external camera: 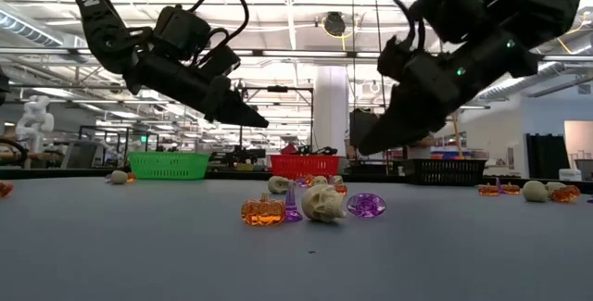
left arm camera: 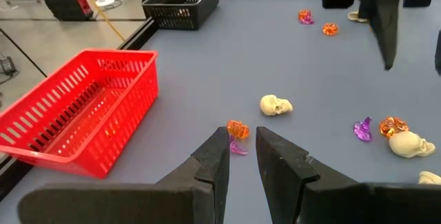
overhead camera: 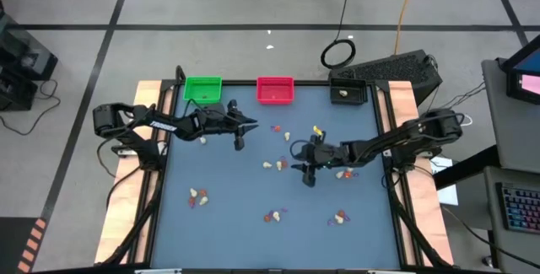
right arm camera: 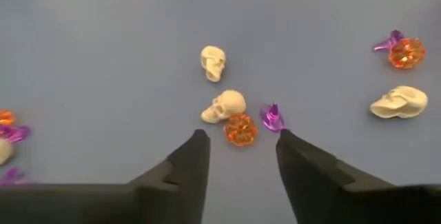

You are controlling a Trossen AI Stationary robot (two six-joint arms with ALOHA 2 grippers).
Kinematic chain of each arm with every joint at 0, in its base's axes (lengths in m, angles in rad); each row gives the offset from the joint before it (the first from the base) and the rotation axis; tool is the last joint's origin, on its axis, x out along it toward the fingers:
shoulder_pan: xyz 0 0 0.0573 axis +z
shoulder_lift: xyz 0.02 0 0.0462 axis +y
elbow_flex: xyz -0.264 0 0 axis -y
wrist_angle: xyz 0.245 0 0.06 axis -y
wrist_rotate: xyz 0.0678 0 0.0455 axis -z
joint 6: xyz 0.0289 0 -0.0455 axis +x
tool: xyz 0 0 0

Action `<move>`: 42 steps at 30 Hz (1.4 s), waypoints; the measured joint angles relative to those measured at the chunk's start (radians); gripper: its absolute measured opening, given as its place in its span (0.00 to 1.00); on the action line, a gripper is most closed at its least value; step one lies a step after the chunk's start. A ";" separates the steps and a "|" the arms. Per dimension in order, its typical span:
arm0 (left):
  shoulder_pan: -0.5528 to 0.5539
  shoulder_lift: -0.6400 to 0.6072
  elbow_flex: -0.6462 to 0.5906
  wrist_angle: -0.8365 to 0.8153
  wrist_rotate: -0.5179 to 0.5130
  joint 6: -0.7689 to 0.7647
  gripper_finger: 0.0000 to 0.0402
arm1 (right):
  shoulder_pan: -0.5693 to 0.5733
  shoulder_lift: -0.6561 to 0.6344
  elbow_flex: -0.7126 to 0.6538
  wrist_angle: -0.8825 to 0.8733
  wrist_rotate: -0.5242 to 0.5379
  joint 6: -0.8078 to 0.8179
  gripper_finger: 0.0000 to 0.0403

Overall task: Sort Halloween decoration
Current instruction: Put the orange pumpkin toy into the red bin

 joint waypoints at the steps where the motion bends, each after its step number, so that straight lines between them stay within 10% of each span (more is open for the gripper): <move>1: 0.000 0.000 0.000 0.000 0.000 0.000 0.20 | 0.000 0.019 0.006 0.002 0.000 0.000 0.45; 13: -0.001 0.000 0.000 0.002 0.000 0.001 0.20 | -0.014 0.229 0.165 -0.060 -0.004 0.015 0.56; 42: -0.001 0.000 0.001 -0.001 -0.001 0.009 0.20 | -0.037 0.141 0.191 -0.114 -0.067 0.006 0.23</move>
